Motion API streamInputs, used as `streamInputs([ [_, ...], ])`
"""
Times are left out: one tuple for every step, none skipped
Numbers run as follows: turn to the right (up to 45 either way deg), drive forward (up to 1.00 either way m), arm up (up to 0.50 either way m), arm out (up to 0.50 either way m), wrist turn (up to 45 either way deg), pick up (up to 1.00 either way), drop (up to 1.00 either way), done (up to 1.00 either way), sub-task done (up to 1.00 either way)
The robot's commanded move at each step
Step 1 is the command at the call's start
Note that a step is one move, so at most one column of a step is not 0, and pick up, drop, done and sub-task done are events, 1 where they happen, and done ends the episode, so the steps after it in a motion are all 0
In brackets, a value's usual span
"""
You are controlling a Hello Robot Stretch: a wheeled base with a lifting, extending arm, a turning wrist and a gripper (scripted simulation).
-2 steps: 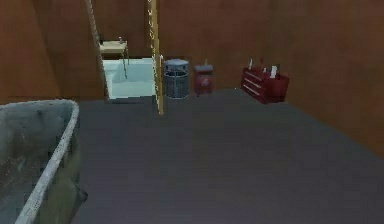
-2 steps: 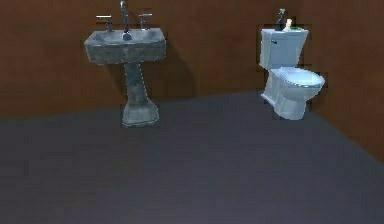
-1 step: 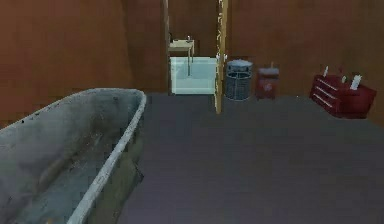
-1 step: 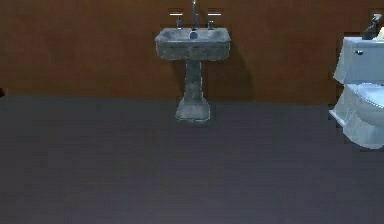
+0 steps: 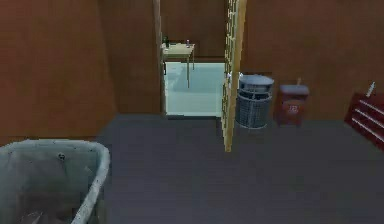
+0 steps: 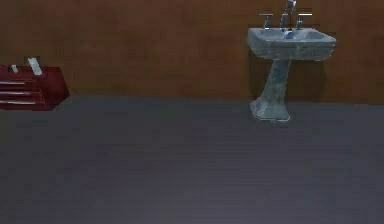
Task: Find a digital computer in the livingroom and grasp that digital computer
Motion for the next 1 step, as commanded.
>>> streamInputs([
  [0.0, 1.00, 0.00, 0.00, 0.0, 0.00, 0.00, 0.00, 0.00],
])
